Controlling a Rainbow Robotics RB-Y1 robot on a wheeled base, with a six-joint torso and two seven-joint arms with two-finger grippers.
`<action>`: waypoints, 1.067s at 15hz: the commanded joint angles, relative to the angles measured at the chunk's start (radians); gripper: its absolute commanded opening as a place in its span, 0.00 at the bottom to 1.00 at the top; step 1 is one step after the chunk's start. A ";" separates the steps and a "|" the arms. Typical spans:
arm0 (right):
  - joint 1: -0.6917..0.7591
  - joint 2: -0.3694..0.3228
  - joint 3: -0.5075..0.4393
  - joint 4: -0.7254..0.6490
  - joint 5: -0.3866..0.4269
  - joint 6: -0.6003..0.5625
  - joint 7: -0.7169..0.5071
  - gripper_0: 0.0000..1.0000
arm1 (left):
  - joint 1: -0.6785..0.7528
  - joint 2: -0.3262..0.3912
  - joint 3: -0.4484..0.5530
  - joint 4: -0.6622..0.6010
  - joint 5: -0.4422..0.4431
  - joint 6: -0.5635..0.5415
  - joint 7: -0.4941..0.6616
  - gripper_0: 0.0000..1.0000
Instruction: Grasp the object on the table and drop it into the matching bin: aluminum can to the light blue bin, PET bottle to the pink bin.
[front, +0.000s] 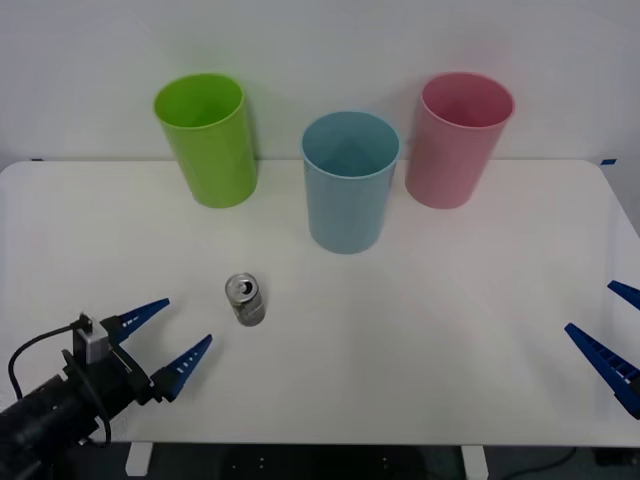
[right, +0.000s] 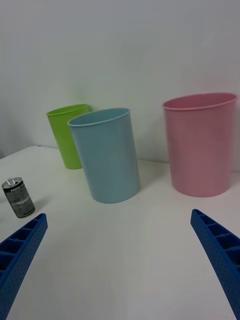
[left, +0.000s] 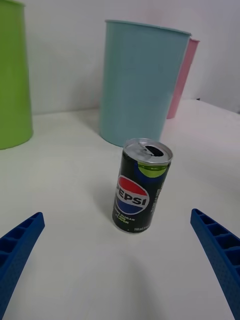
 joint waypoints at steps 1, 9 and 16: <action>0.000 0.000 0.000 0.000 0.000 0.000 0.000 1.00 | -0.052 -0.022 -0.016 0.057 -0.013 0.001 -0.021 1.00; 0.000 0.000 0.000 0.000 0.000 0.000 0.000 1.00 | -0.126 -0.092 -0.008 0.084 -0.154 0.024 -0.042 1.00; 0.000 0.000 0.000 0.000 0.000 0.000 0.000 1.00 | -0.193 -0.117 -0.010 0.160 -0.191 0.038 -0.076 1.00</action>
